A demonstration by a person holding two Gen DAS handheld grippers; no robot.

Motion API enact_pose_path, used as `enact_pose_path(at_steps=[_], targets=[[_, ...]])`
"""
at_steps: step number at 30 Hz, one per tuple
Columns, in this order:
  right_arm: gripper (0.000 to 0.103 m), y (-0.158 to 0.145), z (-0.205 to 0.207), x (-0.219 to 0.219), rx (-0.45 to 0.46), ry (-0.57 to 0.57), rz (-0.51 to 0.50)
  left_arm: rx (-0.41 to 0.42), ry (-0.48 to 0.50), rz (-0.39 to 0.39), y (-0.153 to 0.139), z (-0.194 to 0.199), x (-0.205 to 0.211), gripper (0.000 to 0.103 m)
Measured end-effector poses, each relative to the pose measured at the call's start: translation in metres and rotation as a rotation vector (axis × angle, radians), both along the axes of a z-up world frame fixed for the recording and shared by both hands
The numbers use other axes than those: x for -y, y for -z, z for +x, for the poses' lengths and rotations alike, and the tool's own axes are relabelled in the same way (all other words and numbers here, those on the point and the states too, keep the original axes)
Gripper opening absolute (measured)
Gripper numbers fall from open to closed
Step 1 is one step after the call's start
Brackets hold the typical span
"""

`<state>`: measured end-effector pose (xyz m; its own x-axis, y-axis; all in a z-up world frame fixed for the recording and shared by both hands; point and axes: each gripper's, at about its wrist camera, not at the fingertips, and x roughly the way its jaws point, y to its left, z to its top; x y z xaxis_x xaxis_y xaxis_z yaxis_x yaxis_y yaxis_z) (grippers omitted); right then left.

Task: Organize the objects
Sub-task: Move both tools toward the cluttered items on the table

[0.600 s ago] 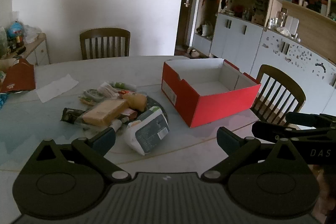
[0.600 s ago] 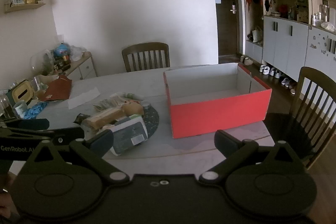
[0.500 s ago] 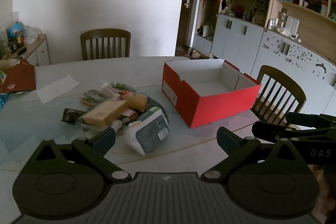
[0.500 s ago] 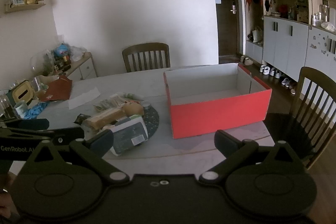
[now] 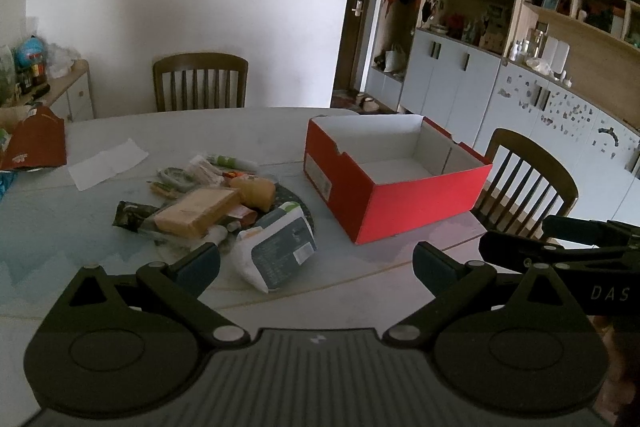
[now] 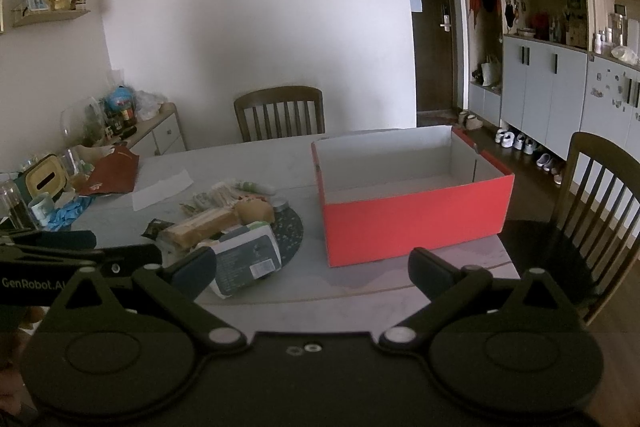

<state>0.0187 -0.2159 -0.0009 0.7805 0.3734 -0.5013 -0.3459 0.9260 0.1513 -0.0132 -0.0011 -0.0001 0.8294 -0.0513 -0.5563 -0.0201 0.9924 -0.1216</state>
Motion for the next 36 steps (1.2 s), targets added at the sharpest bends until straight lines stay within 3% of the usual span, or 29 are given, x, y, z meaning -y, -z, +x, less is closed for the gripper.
enact_pose_path(at_steps=[20,36], targets=[[0.102,0.005,0.014,-0.018,-0.017,-0.017,-0.027,-0.017,-0.009,0.015,0.007,0.006,-0.010,0.103],[0.101,0.033,0.089,-0.079,-0.159,0.066,-0.079,-0.045,-0.026,0.076,0.044,0.082,-0.092,0.102]])
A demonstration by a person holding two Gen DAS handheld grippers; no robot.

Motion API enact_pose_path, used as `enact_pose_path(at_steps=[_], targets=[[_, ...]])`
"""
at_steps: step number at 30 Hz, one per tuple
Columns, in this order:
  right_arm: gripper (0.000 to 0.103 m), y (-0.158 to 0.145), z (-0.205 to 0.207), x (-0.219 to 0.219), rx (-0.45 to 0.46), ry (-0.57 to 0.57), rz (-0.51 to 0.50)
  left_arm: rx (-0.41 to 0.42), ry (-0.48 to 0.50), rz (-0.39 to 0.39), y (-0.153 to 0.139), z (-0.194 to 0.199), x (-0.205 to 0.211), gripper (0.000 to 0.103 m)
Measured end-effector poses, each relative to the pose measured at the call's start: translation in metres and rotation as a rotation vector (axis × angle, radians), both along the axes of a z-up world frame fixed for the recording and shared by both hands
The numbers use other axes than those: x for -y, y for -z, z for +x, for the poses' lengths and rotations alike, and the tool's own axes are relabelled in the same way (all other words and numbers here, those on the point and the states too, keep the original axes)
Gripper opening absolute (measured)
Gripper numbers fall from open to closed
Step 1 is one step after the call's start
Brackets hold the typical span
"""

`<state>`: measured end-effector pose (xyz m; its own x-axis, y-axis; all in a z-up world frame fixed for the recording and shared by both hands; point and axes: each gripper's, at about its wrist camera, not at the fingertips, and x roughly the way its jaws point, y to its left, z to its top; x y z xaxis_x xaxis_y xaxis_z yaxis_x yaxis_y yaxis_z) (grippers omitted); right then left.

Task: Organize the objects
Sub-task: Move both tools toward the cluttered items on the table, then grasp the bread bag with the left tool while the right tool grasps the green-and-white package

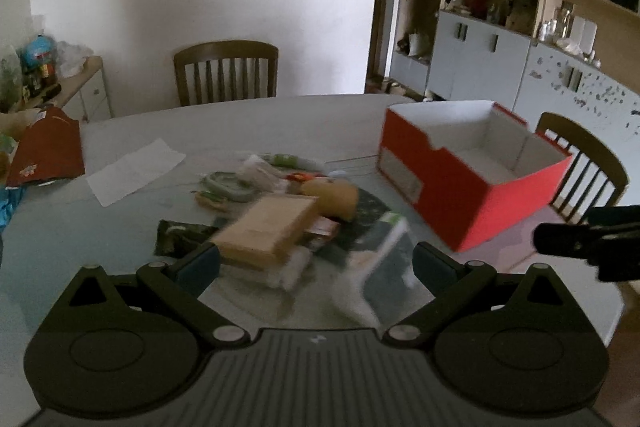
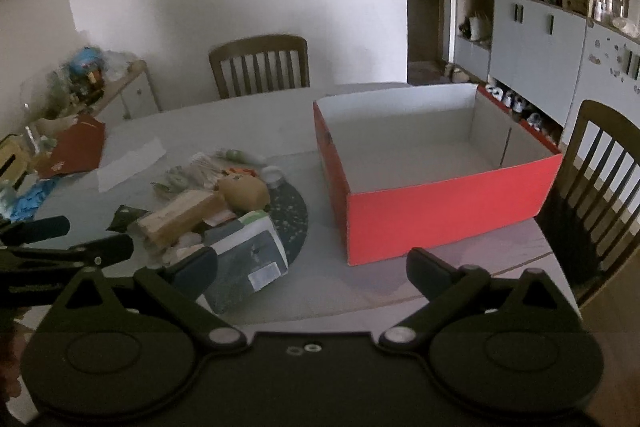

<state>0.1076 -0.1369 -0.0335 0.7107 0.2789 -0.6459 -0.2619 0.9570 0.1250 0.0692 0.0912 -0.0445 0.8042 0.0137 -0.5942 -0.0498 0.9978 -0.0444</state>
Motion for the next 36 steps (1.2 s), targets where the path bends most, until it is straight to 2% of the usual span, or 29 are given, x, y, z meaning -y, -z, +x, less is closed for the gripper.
enact_pose_path(at_steps=[6,18,24,31,36], targets=[[0.096,0.008,0.025,-0.025,-0.046,0.003,-0.021,-0.046,0.064,0.045,0.023,0.041,-0.025,0.102],[0.096,0.022,0.065,-0.060,-0.127,0.032,-0.033,-0.107,0.152,0.113,0.054,0.109,-0.058,0.099],[0.095,0.035,0.084,-0.080,-0.164,0.065,-0.045,-0.153,0.218,0.106,0.068,0.134,-0.065,0.099],[0.093,0.052,0.101,-0.102,-0.192,0.084,-0.102,-0.187,0.247,0.081,0.082,0.148,-0.069,0.099],[0.087,0.066,0.106,-0.109,-0.273,0.117,-0.130,-0.208,0.251,0.036,0.088,0.153,-0.075,0.099]])
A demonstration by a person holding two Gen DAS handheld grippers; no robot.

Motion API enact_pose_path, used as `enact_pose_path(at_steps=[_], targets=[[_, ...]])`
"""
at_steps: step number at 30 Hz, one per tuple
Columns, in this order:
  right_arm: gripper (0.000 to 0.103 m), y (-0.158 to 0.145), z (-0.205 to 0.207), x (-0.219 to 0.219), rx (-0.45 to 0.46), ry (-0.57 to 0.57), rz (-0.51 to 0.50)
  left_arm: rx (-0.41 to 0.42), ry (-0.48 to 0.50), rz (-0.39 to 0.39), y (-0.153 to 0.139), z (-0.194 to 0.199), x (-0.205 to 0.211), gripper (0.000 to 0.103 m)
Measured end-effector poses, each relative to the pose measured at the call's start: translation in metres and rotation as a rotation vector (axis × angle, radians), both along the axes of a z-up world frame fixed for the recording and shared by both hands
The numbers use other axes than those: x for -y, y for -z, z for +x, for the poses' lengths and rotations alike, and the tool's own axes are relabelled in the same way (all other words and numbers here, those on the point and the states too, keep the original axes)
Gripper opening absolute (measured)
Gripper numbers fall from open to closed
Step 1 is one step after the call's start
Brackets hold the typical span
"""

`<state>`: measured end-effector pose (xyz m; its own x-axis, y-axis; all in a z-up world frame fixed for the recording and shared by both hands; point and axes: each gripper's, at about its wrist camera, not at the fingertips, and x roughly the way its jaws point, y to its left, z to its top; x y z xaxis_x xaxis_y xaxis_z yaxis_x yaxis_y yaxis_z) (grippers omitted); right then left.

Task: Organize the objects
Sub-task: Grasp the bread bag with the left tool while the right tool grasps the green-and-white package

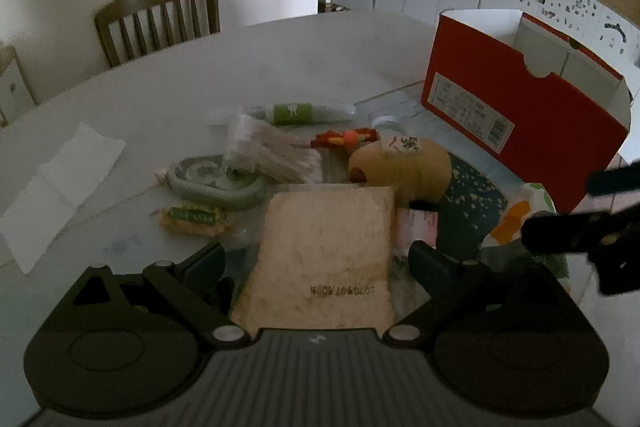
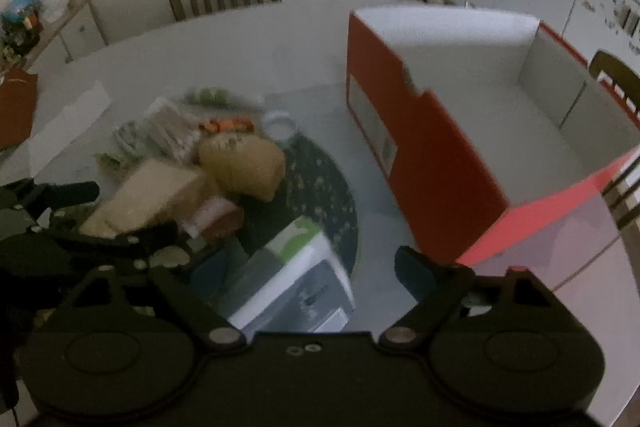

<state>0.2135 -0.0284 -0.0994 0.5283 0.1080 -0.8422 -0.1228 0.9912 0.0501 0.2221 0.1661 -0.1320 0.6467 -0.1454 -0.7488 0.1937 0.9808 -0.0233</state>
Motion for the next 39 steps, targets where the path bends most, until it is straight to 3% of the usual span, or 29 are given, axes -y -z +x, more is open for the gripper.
enact_pose_path(at_steps=[7,14,18,20,23,39], targets=[[0.084,0.004,-0.001,0.002,-0.075,0.043,0.007,-0.027,-0.025,-0.046,0.003,0.001,-0.007,0.099],[0.058,0.011,-0.007,0.004,-0.117,0.044,0.015,-0.028,-0.043,-0.062,0.002,-0.003,-0.007,0.080],[0.042,0.008,-0.011,0.005,-0.115,0.035,0.012,-0.029,-0.055,-0.073,-0.001,-0.006,-0.007,0.075],[0.027,0.006,-0.014,0.006,-0.113,0.027,0.009,-0.029,-0.064,-0.072,-0.003,-0.008,-0.008,0.074],[0.017,0.002,-0.018,0.011,-0.101,0.026,0.009,-0.026,-0.080,-0.067,-0.006,-0.013,-0.008,0.072],[0.014,-0.054,-0.046,0.060,0.005,-0.026,0.142,0.019,-0.125,-0.075,-0.061,-0.067,0.010,0.071]])
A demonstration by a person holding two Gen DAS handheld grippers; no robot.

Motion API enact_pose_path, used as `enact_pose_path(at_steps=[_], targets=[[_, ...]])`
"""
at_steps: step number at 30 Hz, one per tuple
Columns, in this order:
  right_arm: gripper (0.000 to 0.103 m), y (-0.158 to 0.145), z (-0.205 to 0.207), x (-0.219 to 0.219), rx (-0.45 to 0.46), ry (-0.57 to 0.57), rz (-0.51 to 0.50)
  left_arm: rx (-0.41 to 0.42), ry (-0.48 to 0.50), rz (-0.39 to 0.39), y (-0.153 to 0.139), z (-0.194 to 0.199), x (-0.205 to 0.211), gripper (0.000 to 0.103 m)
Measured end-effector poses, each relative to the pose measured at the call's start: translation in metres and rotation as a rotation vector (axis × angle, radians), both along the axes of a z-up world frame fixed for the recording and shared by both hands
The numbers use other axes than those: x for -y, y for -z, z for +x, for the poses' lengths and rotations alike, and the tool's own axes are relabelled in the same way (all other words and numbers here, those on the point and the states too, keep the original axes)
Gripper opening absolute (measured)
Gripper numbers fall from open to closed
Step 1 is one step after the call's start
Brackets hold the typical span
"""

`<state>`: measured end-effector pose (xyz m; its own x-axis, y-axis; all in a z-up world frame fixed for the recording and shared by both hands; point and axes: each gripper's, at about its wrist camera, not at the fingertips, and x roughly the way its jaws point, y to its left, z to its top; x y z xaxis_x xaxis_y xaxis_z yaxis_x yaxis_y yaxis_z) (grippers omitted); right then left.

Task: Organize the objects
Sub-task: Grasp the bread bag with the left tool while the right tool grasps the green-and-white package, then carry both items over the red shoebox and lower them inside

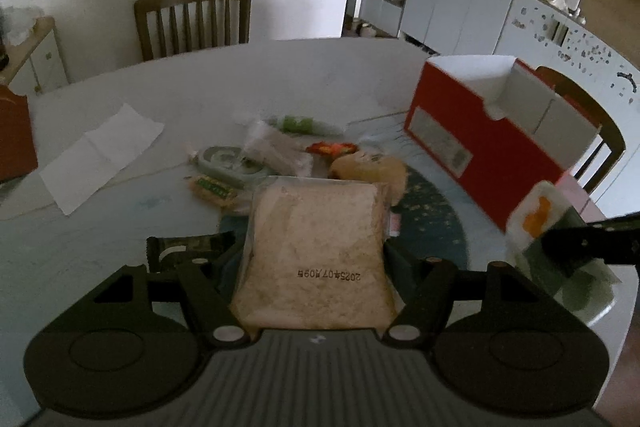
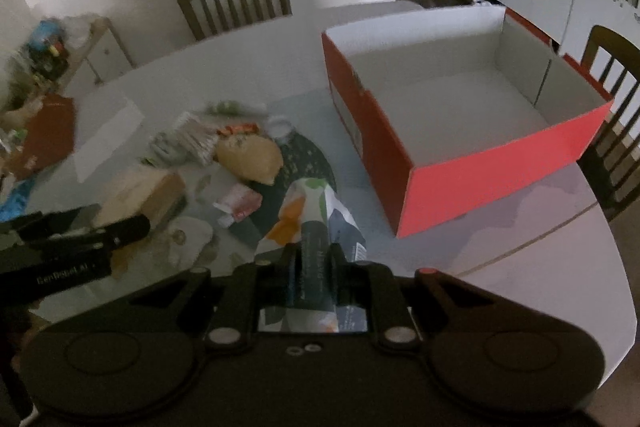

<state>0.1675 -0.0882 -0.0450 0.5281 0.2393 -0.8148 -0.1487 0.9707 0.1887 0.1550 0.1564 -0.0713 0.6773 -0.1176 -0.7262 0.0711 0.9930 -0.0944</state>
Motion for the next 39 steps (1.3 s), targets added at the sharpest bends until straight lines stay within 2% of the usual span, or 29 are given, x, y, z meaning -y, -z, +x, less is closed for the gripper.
enact_pose_path(at_steps=[8,16,28,33,39], targets=[[0.014,-0.030,0.004,0.037,0.068,-0.058,0.075,0.048,0.000,0.002,-0.037,-0.012,0.041,0.071],[0.014,-0.056,0.026,0.082,0.158,-0.081,0.100,0.097,0.011,0.024,-0.060,-0.004,0.093,0.072],[0.015,-0.066,0.074,0.160,0.216,-0.031,0.128,0.133,0.048,0.087,-0.078,0.039,0.180,0.072],[0.015,-0.065,0.093,0.187,0.221,-0.006,0.136,0.123,0.057,0.092,-0.079,0.066,0.211,0.072],[0.015,-0.058,0.112,0.204,0.238,0.008,0.116,0.108,0.074,0.137,-0.073,0.099,0.242,0.072]])
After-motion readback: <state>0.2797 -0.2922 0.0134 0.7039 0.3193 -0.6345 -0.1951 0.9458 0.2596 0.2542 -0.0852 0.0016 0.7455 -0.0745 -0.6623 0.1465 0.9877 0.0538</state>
